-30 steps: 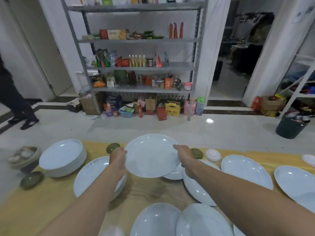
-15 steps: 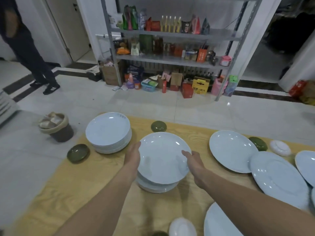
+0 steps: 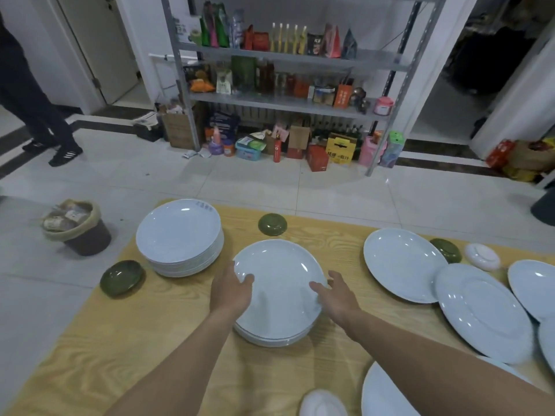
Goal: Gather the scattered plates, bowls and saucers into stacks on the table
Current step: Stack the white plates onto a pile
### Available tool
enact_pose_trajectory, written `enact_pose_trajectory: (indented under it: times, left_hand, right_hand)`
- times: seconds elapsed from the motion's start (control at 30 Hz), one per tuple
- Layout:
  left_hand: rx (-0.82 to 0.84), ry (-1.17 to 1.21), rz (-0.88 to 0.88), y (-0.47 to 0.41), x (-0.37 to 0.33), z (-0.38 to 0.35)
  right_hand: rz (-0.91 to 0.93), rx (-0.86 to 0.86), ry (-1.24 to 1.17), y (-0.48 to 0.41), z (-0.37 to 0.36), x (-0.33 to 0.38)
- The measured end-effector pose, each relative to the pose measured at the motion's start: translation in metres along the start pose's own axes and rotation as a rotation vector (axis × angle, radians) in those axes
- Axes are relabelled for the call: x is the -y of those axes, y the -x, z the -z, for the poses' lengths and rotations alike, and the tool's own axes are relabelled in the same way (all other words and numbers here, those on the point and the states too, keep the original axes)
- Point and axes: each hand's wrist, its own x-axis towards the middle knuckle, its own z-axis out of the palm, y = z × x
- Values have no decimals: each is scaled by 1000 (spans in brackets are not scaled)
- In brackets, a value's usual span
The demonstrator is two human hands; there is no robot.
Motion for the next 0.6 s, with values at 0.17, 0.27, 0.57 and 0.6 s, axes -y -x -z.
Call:
enact_pose_trajectory:
  times: [0.17,0.27,0.57,0.6]
  left_hand:
    - [161,-573,-414,30,-64,-32]
    - [242,-728,-645,70,-125,-72]
    - [341,-817,-1114,234,-269,-229]
    - [350,-829,-1124,249,-278,-246]
  right_hand:
    - [236,-119,751,29,72,-9]
    - [209,-194,912,59,130,-27]
    - [-7,-456,959,168,341,-136]
    - [-30,-478,957,179,365,-150]
